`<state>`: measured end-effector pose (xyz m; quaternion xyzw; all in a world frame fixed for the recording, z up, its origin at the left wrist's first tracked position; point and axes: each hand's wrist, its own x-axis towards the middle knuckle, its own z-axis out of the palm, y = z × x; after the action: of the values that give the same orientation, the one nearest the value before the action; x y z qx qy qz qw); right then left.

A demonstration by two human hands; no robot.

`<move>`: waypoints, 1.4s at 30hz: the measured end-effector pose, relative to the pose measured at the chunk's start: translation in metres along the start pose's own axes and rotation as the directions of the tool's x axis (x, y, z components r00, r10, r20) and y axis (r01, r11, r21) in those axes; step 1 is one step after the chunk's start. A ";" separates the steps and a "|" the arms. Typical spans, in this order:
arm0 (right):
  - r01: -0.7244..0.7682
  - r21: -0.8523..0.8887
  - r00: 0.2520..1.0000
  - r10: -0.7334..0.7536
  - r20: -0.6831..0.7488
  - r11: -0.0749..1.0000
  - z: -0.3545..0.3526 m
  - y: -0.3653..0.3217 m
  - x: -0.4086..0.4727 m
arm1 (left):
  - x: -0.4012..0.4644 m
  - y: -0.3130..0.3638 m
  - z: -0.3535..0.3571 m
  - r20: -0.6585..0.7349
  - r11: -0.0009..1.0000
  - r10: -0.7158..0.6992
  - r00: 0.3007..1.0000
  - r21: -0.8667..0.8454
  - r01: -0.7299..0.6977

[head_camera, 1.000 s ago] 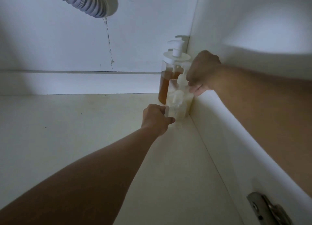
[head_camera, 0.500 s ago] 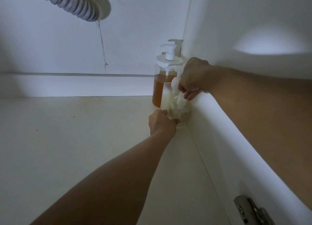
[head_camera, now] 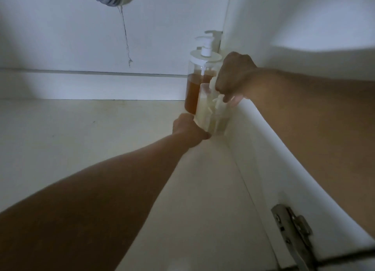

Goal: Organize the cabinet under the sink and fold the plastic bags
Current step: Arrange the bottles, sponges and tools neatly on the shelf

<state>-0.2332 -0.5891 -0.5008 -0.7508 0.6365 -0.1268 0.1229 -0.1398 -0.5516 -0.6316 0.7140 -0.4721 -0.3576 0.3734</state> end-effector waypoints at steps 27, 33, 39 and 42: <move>0.058 0.196 0.714 -0.177 0.677 0.979 0.085 -0.060 -0.309 | -0.299 -0.107 -0.211 0.440 0.795 -0.392 0.808 0.605 0.056; 0.223 0.104 0.679 -0.231 0.697 0.969 0.174 -0.053 -0.340 | -0.311 -0.180 -0.197 0.313 0.612 -0.295 0.903 0.788 -0.073; 0.426 0.001 0.749 -0.354 0.560 0.905 0.251 -0.054 -0.360 | -0.309 -0.254 -0.173 0.263 0.593 -0.203 0.943 0.799 -0.095; 0.445 -0.005 0.759 -0.374 0.532 0.896 0.277 -0.052 -0.363 | -0.306 -0.279 -0.165 0.267 0.609 -0.190 0.945 0.787 -0.100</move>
<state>-0.1459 -0.2164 -0.7547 -0.8839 0.4064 0.0983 0.2093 0.0245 -0.1544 -0.7496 0.7477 -0.6173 -0.2336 -0.0724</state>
